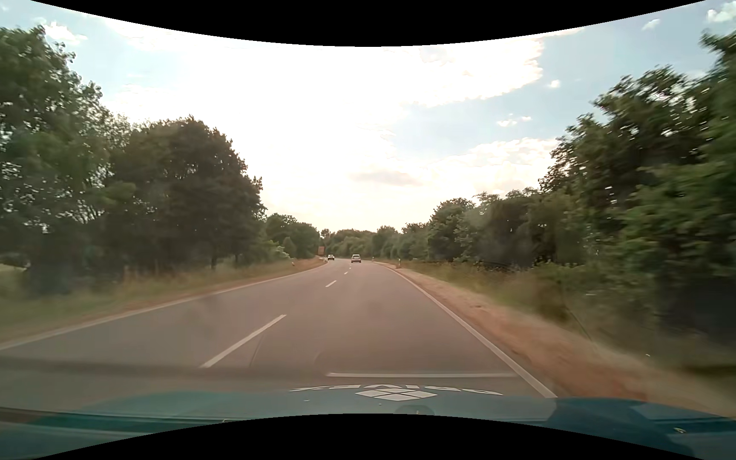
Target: Follow the waypoints while adhering to traffic rules and regulations
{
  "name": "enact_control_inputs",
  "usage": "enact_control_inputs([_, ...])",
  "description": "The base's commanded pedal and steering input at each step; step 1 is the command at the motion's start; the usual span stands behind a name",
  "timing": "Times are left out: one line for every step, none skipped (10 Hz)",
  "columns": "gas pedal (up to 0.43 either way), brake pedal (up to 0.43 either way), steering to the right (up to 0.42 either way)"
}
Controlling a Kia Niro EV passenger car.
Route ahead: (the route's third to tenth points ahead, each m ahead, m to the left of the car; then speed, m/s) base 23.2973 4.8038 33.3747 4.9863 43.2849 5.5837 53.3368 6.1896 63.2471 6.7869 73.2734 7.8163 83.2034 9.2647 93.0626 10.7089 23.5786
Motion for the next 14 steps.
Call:
enact_control_inputs([0.209, 0.000, -0.007])
enact_control_inputs([0.197, 0.000, -0.007])
enact_control_inputs([0.197, 0.000, -0.008])
enact_control_inputs([0.197, 0.000, -0.008])
enact_control_inputs([0.209, 0.000, -0.008])
enact_control_inputs([0.220, 0.000, -0.008])
enact_control_inputs([0.228, 0.000, -0.008])
enact_control_inputs([0.240, 0.000, -0.008])
enact_control_inputs([0.240, 0.000, -0.008])
enact_control_inputs([0.240, 0.000, -0.008])
enact_control_inputs([0.240, 0.000, -0.008])
enact_control_inputs([0.240, 0.000, -0.008])
enact_control_inputs([0.240, 0.000, -0.009])
enact_control_inputs([0.240, 0.000, -0.009])
